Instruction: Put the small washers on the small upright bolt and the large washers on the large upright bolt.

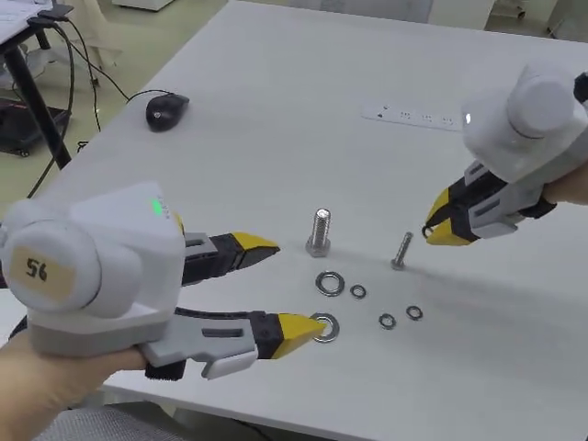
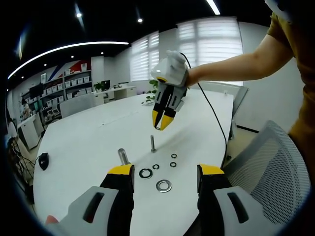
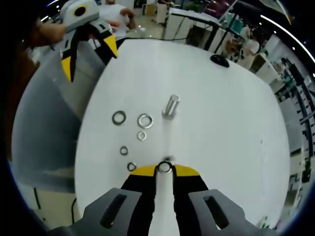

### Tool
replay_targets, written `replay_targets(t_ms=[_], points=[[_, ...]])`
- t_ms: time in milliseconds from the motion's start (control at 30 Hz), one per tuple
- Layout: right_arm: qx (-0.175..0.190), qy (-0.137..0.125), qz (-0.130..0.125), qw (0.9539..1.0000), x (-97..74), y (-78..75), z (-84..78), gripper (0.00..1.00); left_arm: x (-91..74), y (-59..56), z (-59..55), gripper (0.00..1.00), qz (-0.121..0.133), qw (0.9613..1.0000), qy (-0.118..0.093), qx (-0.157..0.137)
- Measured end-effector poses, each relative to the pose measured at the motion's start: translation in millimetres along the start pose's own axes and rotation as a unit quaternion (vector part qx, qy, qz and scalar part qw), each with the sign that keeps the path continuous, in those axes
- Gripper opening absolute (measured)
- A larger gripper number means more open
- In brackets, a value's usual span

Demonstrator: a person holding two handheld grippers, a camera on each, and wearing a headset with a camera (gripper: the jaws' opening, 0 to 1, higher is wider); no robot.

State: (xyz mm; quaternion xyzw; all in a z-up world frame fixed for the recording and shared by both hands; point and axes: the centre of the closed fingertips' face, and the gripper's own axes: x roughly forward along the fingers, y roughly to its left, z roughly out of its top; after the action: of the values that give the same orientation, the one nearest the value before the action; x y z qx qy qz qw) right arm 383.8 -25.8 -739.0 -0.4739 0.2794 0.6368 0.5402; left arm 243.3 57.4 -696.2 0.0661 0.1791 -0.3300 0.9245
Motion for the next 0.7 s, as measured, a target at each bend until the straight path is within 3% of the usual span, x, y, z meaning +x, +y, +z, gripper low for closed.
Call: replay_targets(t_ms=[267, 700], points=[[0.002, 0.003, 0.007, 1.0, 11.7, -9.1, 1.3, 0.12, 0.6, 4.0, -4.0, 0.5, 0.001, 1.0, 0.004, -0.007], [0.0, 0.011, 0.021, 0.9997, 21.1, -7.9, -0.1, 0.12, 3.4, 5.4, -5.9, 0.5, -0.001, 0.9999, 0.003, -0.016]])
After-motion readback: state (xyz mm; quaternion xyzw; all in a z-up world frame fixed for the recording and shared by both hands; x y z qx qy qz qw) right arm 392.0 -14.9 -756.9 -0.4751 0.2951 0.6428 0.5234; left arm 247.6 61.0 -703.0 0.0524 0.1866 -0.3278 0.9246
